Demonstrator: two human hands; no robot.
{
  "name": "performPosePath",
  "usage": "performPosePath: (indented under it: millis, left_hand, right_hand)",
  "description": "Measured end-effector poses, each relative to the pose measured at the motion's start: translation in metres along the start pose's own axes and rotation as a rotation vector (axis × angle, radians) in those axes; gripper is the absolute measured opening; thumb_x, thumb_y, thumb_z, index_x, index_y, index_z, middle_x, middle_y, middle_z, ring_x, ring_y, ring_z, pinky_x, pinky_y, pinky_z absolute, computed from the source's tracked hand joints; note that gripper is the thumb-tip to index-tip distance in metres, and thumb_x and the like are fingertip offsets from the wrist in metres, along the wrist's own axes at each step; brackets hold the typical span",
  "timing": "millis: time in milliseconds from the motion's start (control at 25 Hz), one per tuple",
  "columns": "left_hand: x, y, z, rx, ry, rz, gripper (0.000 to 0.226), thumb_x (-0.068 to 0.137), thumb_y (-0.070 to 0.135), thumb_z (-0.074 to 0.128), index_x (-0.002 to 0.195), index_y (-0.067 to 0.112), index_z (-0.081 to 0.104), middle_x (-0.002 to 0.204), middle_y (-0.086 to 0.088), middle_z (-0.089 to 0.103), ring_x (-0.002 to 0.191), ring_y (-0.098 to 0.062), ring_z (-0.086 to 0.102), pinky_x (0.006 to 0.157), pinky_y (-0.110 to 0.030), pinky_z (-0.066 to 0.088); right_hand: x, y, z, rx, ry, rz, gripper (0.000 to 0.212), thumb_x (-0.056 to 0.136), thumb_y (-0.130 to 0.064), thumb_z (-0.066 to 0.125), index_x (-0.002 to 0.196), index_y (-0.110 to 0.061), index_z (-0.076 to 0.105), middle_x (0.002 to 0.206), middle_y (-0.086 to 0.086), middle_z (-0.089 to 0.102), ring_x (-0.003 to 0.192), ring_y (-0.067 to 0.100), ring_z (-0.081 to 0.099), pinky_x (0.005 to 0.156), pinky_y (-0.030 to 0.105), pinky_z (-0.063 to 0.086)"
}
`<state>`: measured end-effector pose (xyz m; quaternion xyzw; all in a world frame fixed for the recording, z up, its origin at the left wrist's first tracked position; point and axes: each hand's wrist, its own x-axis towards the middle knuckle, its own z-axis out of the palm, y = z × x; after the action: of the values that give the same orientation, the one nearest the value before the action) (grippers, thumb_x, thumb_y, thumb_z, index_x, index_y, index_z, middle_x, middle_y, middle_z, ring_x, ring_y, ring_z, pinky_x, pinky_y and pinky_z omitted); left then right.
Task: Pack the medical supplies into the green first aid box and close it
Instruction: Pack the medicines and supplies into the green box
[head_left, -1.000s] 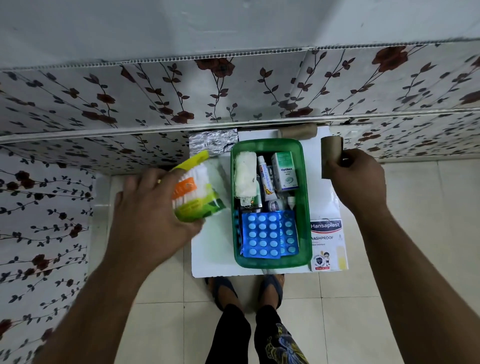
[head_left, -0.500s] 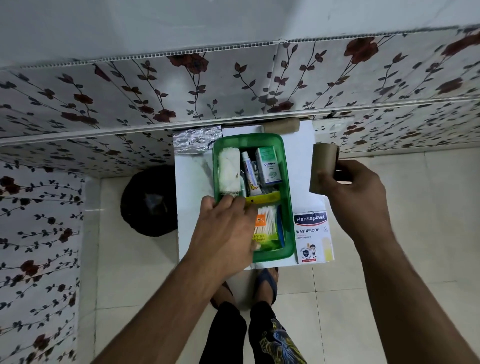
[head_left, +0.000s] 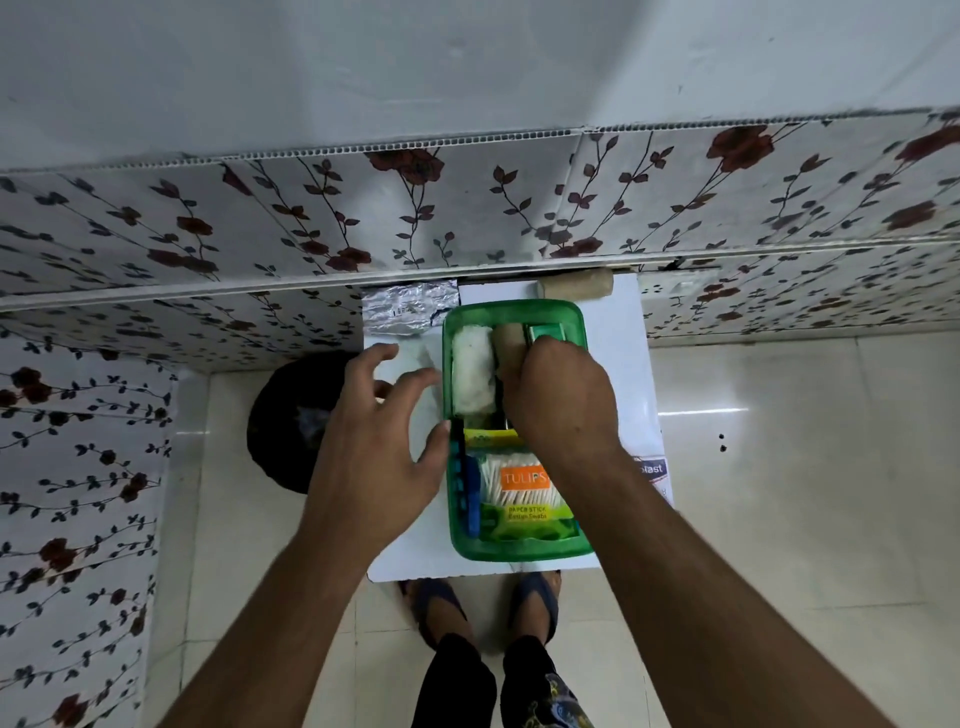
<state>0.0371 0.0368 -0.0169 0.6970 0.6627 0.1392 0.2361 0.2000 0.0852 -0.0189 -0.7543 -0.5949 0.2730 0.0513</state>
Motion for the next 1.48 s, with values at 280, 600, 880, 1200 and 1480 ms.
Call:
performPosePath:
  millis: [280,600,880,1200,1480]
  left_hand:
    - [0.004,-0.031,0.008,-0.049,-0.01,-0.04,0.035,0.084,0.025,0.068,0.119,0.023,0.063,0.141,-0.003,0.038,0.107,-0.011,0.048,0.077,-0.025,0.044]
    - [0.096,-0.067,0.025,0.048,-0.058,0.02,0.037,0.086,0.019,0.065,0.122,0.014,0.061,0.127,-0.01,0.058,0.116,-0.03,0.055,0.096,-0.036,0.044]
    - [0.131,-0.071,0.04,0.406,-0.137,0.123,0.053,0.085,0.047,0.06,0.13,0.02,0.055,0.123,-0.012,0.057,0.115,-0.036,0.052,0.092,-0.048,0.039]
    - [0.117,-0.08,0.046,0.062,-0.11,-0.144,0.083,0.056,0.038,0.087,0.126,0.016,0.048,0.121,-0.018,0.051,0.109,-0.039,0.05,0.09,-0.049,0.046]
    - [0.119,-0.077,0.037,-0.061,-0.147,-0.279,0.07,0.052,0.037,0.089,0.114,0.02,0.06,0.105,-0.011,0.056,0.1,-0.027,0.05,0.08,-0.036,0.044]
  right_hand:
    - [-0.002,0.004,0.008,-0.096,-0.027,-0.077,0.02,0.086,-0.008,0.057,0.106,-0.004,0.06,0.102,0.017,0.066,0.089,0.036,0.065,0.064,0.032,0.04]
    - [0.07,0.06,-0.049,0.091,0.261,-0.014,0.03,0.088,-0.011,0.059,0.114,-0.015,0.072,0.111,0.009,0.074,0.099,0.029,0.069,0.087,0.03,0.05]
    - [0.113,0.073,-0.024,-0.311,0.069,-0.25,0.044,0.083,-0.005,0.064,0.125,-0.019,0.064,0.113,0.017,0.068,0.104,0.04,0.059,0.083,0.043,0.051]
    - [0.108,0.089,-0.004,-0.272,0.006,-0.149,0.03,0.091,-0.03,0.055,0.118,-0.021,0.063,0.103,0.011,0.07,0.094,0.037,0.065,0.072,0.039,0.051]
    - [0.104,0.097,-0.002,-0.125,-0.049,0.004,0.037,0.085,-0.034,0.062,0.118,-0.018,0.064,0.098,0.011,0.074,0.093,0.035,0.067,0.076,0.038,0.054]
